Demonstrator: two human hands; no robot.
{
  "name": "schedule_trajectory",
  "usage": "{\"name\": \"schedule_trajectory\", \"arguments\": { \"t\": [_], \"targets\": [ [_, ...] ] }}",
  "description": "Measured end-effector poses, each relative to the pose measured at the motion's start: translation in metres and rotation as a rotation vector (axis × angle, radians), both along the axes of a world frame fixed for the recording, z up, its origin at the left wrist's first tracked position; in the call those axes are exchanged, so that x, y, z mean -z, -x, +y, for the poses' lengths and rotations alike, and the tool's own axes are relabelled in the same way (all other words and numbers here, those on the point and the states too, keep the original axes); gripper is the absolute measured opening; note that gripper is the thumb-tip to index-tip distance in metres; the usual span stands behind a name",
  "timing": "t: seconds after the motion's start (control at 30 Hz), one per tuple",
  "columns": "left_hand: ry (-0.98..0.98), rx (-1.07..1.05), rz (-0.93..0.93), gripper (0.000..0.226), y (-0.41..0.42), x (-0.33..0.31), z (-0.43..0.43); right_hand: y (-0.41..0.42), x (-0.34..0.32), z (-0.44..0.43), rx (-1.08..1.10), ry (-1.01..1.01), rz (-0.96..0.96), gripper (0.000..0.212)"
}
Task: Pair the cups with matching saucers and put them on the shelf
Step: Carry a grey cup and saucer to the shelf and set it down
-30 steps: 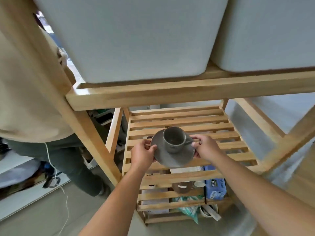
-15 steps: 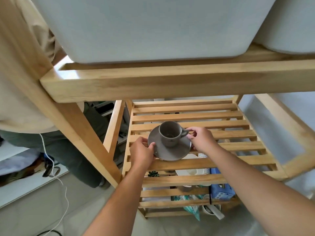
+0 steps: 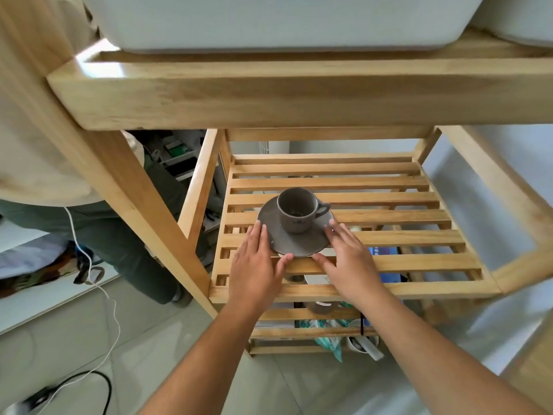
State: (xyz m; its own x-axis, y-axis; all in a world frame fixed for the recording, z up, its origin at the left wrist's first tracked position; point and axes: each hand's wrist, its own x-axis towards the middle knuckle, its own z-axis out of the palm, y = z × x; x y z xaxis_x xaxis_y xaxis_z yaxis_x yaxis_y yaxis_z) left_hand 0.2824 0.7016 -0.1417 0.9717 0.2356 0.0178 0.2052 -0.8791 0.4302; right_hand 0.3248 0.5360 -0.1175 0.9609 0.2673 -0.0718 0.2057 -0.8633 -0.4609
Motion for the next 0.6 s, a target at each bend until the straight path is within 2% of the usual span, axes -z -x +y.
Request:
{"name": "schedule_trajectory", "arguments": {
  "t": [0.6],
  "targets": [
    [0.026, 0.011, 0.082, 0.072, -0.099, -0.013, 0.029, -0.102, -0.002, 0.045, 0.058, -0.029, 0.089, 0.061]
  ]
}}
